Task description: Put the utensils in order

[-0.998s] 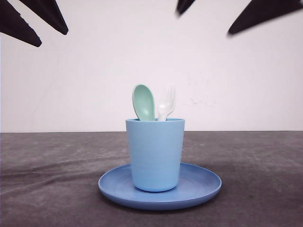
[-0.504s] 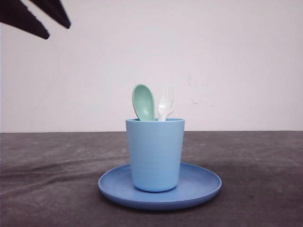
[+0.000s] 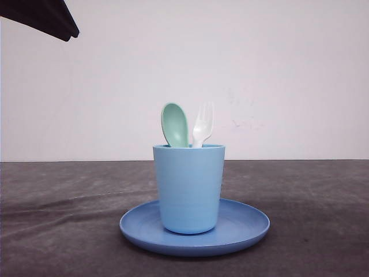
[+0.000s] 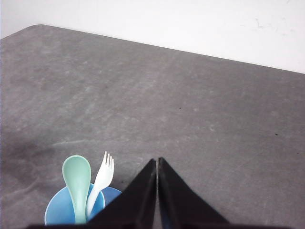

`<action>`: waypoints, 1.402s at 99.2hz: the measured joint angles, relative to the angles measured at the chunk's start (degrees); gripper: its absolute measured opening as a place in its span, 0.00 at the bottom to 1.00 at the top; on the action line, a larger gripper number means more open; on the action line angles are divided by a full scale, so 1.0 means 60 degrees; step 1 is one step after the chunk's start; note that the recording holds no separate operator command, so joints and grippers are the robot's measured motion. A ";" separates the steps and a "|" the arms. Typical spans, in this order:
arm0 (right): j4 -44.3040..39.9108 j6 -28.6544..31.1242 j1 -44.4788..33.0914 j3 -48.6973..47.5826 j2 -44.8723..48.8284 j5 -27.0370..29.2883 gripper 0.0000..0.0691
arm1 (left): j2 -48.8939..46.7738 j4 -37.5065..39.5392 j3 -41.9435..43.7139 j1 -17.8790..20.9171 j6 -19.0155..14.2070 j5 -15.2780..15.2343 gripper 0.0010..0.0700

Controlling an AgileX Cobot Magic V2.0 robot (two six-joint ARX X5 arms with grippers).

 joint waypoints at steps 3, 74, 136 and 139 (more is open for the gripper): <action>0.0000 0.0000 0.0000 0.0000 0.0000 0.0000 0.01 | 0.0000 0.0000 0.0000 0.0000 0.0000 0.0000 0.02; 0.0000 -0.0004 0.0000 0.0000 -0.0004 0.0004 0.01 | -0.0579 0.0040 0.0000 0.0423 0.1005 -0.0080 0.02; 0.0000 -0.0004 0.0000 0.0000 0.0000 0.0000 0.01 | -0.4444 0.3162 -0.4433 0.4827 0.2805 -0.0066 0.02; 0.0000 -0.0004 0.0000 0.0000 0.0000 0.0000 0.01 | -0.4659 0.3180 -0.4747 0.4983 0.2809 -0.0062 0.02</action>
